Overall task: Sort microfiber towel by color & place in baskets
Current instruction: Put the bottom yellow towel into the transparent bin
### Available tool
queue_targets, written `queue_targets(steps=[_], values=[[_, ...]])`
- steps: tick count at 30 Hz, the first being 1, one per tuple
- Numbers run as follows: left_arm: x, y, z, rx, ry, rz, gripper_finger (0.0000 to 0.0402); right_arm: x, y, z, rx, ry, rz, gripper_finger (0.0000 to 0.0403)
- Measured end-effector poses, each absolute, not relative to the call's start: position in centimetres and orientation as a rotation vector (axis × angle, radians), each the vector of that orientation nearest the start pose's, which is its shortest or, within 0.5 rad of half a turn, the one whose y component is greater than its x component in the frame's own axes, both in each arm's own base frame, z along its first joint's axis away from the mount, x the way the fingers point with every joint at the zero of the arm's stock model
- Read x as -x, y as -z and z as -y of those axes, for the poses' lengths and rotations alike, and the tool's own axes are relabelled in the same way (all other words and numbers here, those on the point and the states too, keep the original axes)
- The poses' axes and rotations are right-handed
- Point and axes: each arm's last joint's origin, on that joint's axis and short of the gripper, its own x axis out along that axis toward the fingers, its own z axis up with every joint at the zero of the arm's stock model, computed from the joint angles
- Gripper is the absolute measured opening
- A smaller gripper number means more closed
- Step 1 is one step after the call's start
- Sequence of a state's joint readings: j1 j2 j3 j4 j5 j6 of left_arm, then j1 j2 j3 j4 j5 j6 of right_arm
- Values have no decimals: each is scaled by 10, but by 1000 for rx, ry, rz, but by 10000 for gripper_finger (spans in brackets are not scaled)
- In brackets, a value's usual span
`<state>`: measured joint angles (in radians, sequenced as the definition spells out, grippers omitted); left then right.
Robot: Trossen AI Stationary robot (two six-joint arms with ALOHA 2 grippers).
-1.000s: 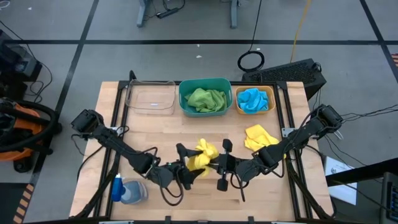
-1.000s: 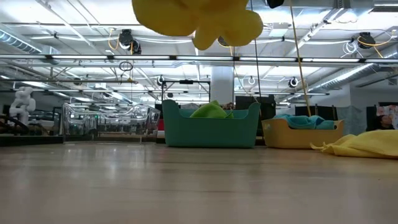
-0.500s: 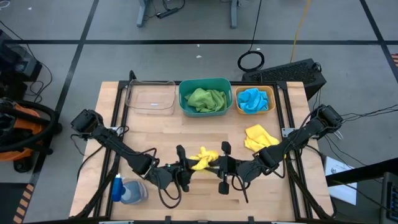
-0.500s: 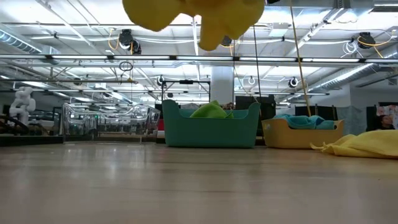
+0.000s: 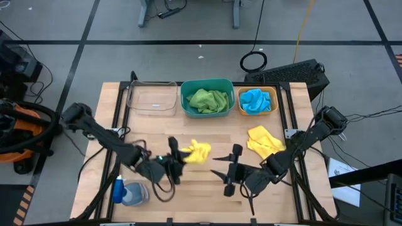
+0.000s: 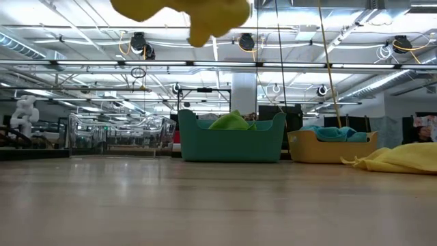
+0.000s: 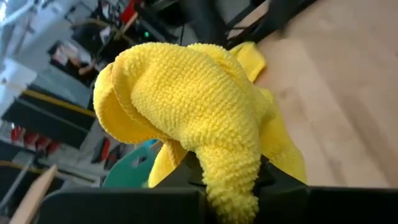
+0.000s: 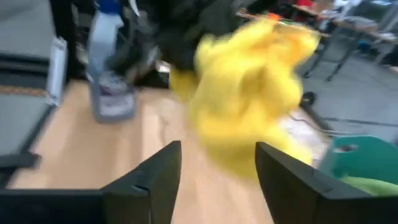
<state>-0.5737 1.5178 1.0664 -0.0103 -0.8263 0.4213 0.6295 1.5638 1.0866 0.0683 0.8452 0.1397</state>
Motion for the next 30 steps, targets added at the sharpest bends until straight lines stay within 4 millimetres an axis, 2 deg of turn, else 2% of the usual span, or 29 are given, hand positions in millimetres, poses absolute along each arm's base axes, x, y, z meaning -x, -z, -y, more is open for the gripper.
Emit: queue_targets(steps=[6,14,21,26,30], values=[[-262,-311,117,-647,-221,-465,31,-283,-264,-183,223,299,-366,207],[-221,-338,32,-569,-425,-621,30,-277,-255,-181,178,320,-430,208],[-189,-343,-34,-438,-504,-763,30,-275,-255,-183,201,308,-439,208],[-180,-341,-73,-358,-418,-800,30,-276,-255,-182,231,307,-445,208],[-175,-330,-102,-271,-471,-834,30,-276,-254,-181,240,308,-451,208]])
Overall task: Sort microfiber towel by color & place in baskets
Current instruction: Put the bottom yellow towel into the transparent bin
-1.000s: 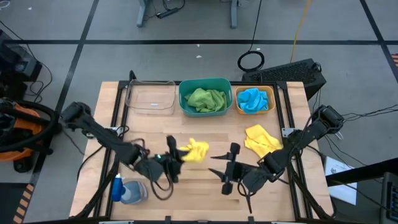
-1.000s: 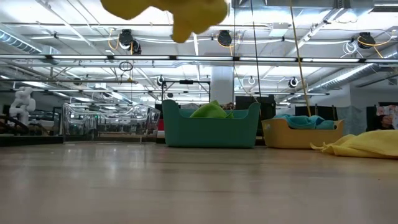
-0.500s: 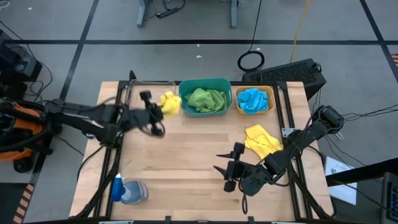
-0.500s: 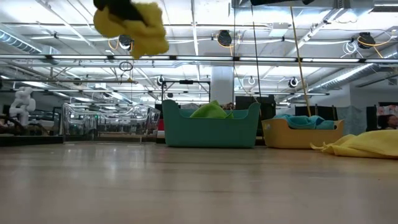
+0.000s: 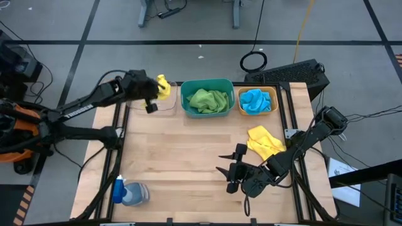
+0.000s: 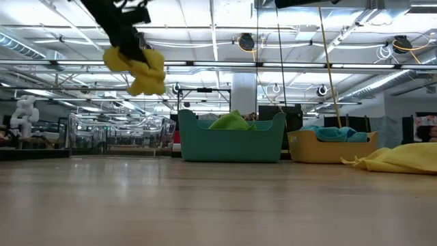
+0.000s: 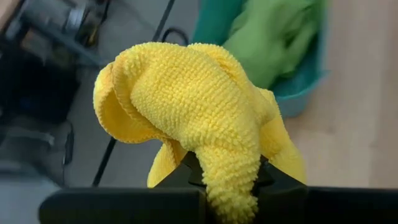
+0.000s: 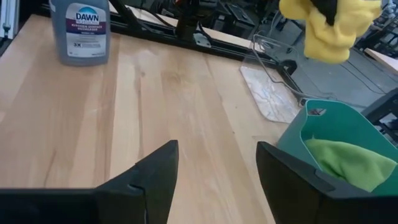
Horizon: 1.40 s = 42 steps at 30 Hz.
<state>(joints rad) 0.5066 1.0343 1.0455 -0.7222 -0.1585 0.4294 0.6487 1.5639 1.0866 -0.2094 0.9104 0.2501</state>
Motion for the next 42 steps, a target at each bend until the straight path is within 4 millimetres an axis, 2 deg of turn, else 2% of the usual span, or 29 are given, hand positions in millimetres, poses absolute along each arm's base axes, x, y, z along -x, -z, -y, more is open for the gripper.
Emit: queue_targets(steps=[4,8,17,35,42], values=[[-169,-314,-124,-207,-548,-842,31,-275,-254,-182,245,302,-454,208],[-167,-298,-136,-158,-581,-850,36,-275,-253,-183,233,296,-456,208],[-173,-274,-145,-138,-567,-842,39,-275,-251,-184,220,283,-467,208],[-201,-221,-168,-73,-520,-1020,41,-275,-251,-184,214,285,-467,208],[-205,-209,-172,-34,-523,-1055,41,-275,-251,-184,216,285,-468,208]])
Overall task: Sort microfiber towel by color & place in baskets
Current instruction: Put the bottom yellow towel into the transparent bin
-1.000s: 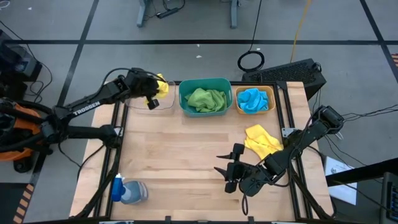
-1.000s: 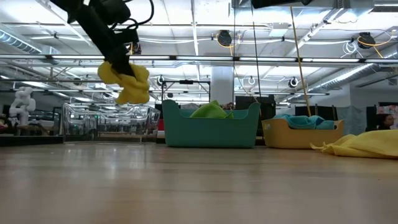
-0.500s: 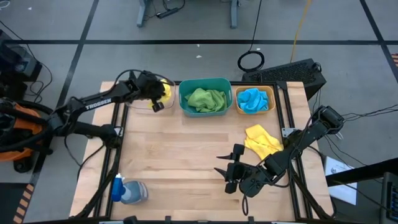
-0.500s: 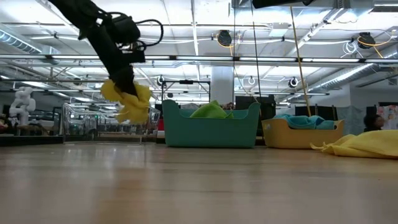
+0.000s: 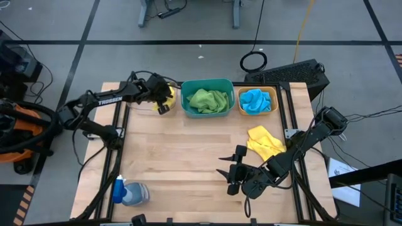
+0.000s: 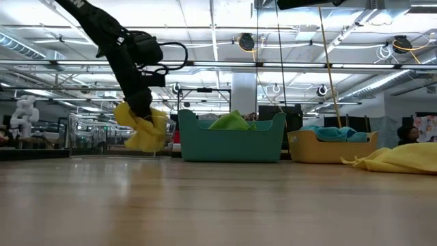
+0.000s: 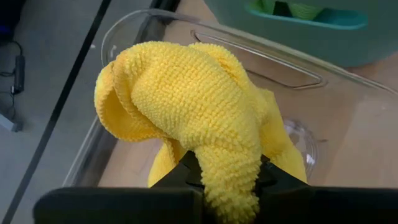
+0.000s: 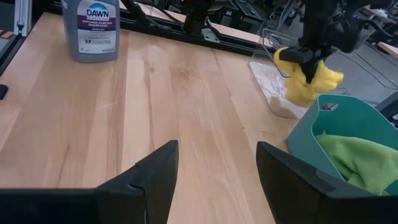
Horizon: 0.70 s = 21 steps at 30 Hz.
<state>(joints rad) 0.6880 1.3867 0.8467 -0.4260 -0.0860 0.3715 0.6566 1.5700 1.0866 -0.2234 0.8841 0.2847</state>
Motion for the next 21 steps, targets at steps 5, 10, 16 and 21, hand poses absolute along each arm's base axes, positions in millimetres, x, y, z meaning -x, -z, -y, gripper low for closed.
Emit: queue_targets(steps=[5,10,16,21], values=[[-207,-203,-174,-17,-522,-1075,41,-275,-251,-184,214,286,-468,208],[-210,-192,-176,7,-512,-1114,41,-275,-251,-184,213,286,-468,208],[-212,-184,-178,32,-513,-1140,47,-275,-251,-184,213,286,-468,208],[-212,-184,-178,35,-544,-1143,107,-275,-251,-184,213,286,-468,208]])
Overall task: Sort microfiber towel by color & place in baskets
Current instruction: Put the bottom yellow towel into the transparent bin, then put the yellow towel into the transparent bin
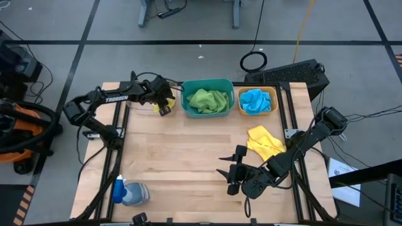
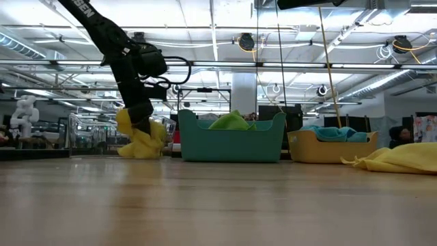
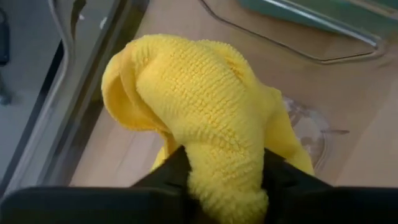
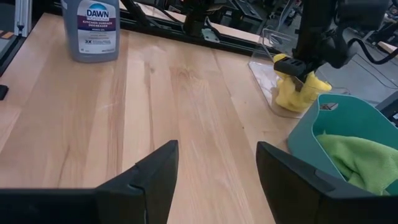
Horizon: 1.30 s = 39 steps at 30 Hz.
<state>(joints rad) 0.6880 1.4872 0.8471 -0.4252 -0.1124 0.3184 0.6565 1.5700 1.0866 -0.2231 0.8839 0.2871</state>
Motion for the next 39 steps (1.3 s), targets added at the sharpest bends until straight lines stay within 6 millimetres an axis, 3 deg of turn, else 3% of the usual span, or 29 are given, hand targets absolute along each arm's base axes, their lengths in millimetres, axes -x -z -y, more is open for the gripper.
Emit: queue_targets(steps=[6,11,18,23,29,34,39], values=[[-210,-189,-178,54,-614,-1154,215,-273,-249,-182,199,304,-485,208],[-207,-217,-173,54,-635,-1129,281,-266,-241,-180,217,317,-561,208],[-197,-251,-168,-13,-734,-1015,332,-260,-234,-178,165,281,-669,208],[-191,-265,-154,73,-703,-931,334,-253,-228,-176,105,225,-803,208],[-205,-283,-112,286,-397,-730,309,-227,-217,-154,57,442,-1052,208],[-236,-292,-60,200,-228,-630,284,-208,-217,-136,70,645,-1220,216],[-258,-295,-1,95,-109,-532,269,-198,-204,-127,129,628,-1384,249]])
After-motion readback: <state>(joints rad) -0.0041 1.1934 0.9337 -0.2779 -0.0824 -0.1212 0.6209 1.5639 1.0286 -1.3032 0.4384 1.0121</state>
